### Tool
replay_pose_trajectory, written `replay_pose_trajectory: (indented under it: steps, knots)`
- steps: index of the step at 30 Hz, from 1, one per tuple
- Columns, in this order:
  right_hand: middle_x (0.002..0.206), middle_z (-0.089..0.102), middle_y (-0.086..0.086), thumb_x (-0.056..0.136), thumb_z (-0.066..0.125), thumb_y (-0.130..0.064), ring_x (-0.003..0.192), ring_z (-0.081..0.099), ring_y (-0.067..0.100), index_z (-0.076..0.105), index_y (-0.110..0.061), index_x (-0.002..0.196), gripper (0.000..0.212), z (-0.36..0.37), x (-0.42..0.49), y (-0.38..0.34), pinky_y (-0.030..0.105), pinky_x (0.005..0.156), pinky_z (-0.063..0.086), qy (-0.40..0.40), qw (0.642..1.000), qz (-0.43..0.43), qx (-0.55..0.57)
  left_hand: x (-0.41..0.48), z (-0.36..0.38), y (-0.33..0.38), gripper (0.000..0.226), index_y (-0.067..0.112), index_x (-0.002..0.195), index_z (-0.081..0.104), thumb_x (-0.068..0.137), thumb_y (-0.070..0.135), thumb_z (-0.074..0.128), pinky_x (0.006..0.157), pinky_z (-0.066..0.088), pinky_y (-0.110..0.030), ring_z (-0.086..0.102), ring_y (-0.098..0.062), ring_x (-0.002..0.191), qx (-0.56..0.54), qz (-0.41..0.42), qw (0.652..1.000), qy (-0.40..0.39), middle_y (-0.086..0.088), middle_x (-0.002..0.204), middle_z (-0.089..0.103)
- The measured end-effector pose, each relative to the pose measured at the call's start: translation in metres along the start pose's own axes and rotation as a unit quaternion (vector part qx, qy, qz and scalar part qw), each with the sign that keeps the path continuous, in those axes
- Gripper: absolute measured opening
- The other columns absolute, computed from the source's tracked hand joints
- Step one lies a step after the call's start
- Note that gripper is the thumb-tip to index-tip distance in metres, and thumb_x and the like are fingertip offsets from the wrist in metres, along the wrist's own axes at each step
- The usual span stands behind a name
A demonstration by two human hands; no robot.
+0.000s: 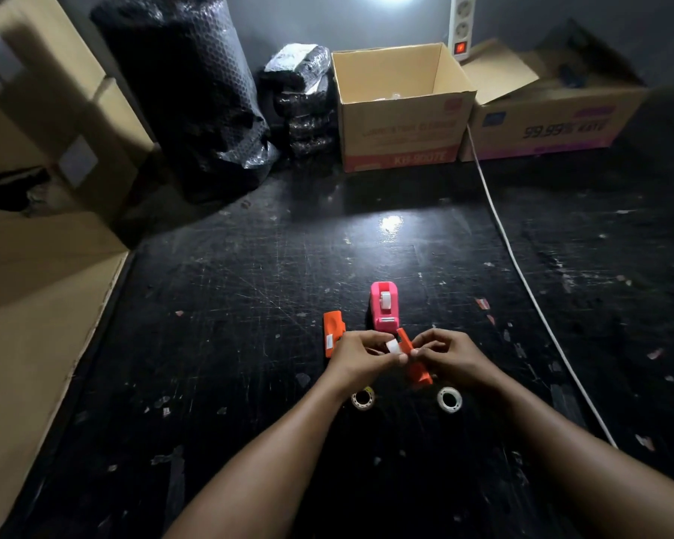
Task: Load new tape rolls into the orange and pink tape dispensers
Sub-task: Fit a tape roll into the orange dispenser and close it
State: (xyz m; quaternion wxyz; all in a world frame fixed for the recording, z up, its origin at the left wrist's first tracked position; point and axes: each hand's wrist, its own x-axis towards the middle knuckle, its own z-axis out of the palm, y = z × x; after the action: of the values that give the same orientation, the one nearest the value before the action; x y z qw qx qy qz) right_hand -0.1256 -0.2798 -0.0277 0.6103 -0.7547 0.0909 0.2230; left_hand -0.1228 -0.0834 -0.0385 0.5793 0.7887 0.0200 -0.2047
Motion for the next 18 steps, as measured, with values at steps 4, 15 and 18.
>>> replay_pose_trajectory:
  steps: [4, 15, 18]
  knots:
    - [0.093, 0.072, 0.03, 0.087, 0.068, -0.004, 0.072, 0.068, 0.029, 0.065, 0.007, 0.102, 0.019, 0.006, 0.004, -0.013, 0.03, 0.056, 0.054, -0.026, 0.998, -0.015, 0.059, 0.002, -0.011, 0.009, 0.046, 0.014, 0.111, 0.075, 0.072, 0.038, 0.084, 0.096, 0.058, -0.041, 0.075, -0.02, 0.1, -0.068, -0.026, 0.997, 0.0, -0.006, 0.104, 0.079]
    - [0.109, 0.07, 0.033, 0.086, 0.07, -0.012, 0.089, 0.07, 0.039, 0.065, 0.003, 0.109, 0.028, 0.026, 0.019, -0.03, 0.041, 0.069, 0.06, -0.047, 0.983, -0.014, 0.176, 0.01, -0.034, 0.031, 0.029, 0.004, 0.093, 0.071, 0.084, 0.03, 0.076, 0.049, 0.047, -0.013, 0.064, -0.004, 0.054, -0.162, -0.054, 0.983, 0.071, 0.002, 0.068, 0.072]
    - [0.112, 0.069, 0.033, 0.086, 0.071, -0.012, 0.091, 0.07, 0.04, 0.065, 0.002, 0.11, 0.029, 0.031, 0.025, -0.031, 0.043, 0.07, 0.06, -0.052, 0.981, -0.012, 0.186, 0.015, -0.041, 0.031, 0.039, -0.004, 0.098, 0.071, 0.084, 0.032, 0.076, 0.047, 0.046, -0.013, 0.062, -0.004, 0.052, -0.156, -0.057, 0.983, 0.079, 0.0, 0.067, 0.071]
